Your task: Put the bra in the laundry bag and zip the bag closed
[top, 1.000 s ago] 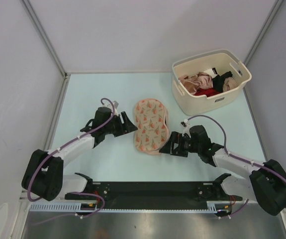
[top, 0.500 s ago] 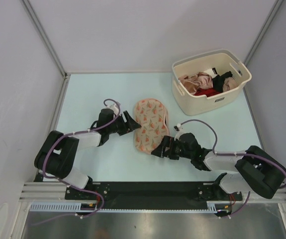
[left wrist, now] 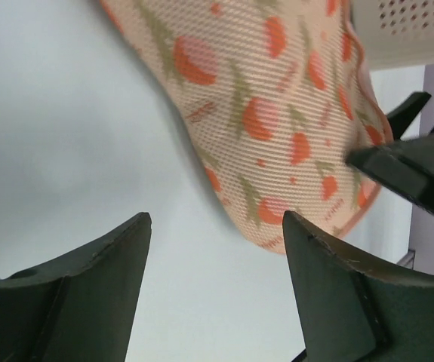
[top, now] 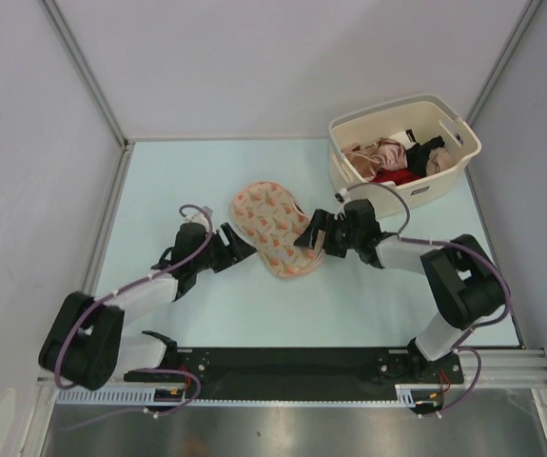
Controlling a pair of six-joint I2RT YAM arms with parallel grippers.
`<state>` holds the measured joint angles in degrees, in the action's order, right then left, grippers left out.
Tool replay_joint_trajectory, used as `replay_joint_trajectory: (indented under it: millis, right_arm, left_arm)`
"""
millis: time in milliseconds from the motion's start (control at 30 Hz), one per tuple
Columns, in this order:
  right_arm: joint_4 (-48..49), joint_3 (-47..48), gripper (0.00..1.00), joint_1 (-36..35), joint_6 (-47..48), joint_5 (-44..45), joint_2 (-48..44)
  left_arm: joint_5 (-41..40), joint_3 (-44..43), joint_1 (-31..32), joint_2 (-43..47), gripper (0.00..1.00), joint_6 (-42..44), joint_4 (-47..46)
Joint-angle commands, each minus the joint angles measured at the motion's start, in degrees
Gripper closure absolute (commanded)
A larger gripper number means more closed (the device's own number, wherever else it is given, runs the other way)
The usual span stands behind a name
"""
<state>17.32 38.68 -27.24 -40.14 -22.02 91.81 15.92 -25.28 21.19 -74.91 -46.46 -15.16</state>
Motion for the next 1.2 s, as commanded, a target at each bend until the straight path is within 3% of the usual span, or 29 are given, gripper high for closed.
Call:
replay_joint_trajectory:
  millis: [0,167,433,533,633,667,767,867,1000,1167]
  right_arm:
    - [-13.7,13.1,0.00,0.1,11.4,0.7,6.4]
    - [-27.1,25.2,0.00,-1.1,17.3,11.7,10.7]
    - [-34.4,20.8,0.00,-4.4,17.1,21.9,1.0]
    - [-35.0,16.3,0.00,-6.1,14.1,24.7,-5.7]
    - [-35.2,12.0,0.00,-8.4,12.2,27.3,-12.2]
    - [-35.9,11.4,0.00,-9.0,11.4,28.1,-13.8]
    - [-37.4,9.3,0.00,-9.8,10.9,27.9,-18.9]
    - [-37.7,7.1,0.00,-10.2,11.4,25.6,-22.7]
    - [-36.1,4.4,0.00,-11.9,8.3,20.9,-25.3]
    - [-31.3,-0.3,0.00,-16.7,3.9,20.7,-27.7]
  left_arm:
    - [-11.4,0.5,-0.5,12.7,0.23,-1.4,9.9]
    - [-11.8,-5.8,-4.7,11.4,0.12,1.7,16.4]
    - [-3.1,-28.0,-17.3,-7.5,0.15,11.4,23.9]
    - [-1.6,-38.9,-20.3,-18.4,0.23,14.3,27.1]
    - [4.2,-49.6,-23.1,-29.3,0.37,14.3,27.8]
    - [8.6,-56.5,-23.1,-35.2,0.44,15.0,29.1]
    - [7.6,-70.5,-21.8,-43.0,0.54,16.9,36.7]
    - [8.2,-78.6,-19.3,-50.4,0.62,17.7,39.3]
    - [5.9,-82.8,-15.4,-55.7,0.64,19.6,42.0]
    - [6.7,-76.4,-12.7,-55.7,0.73,18.0,41.6]
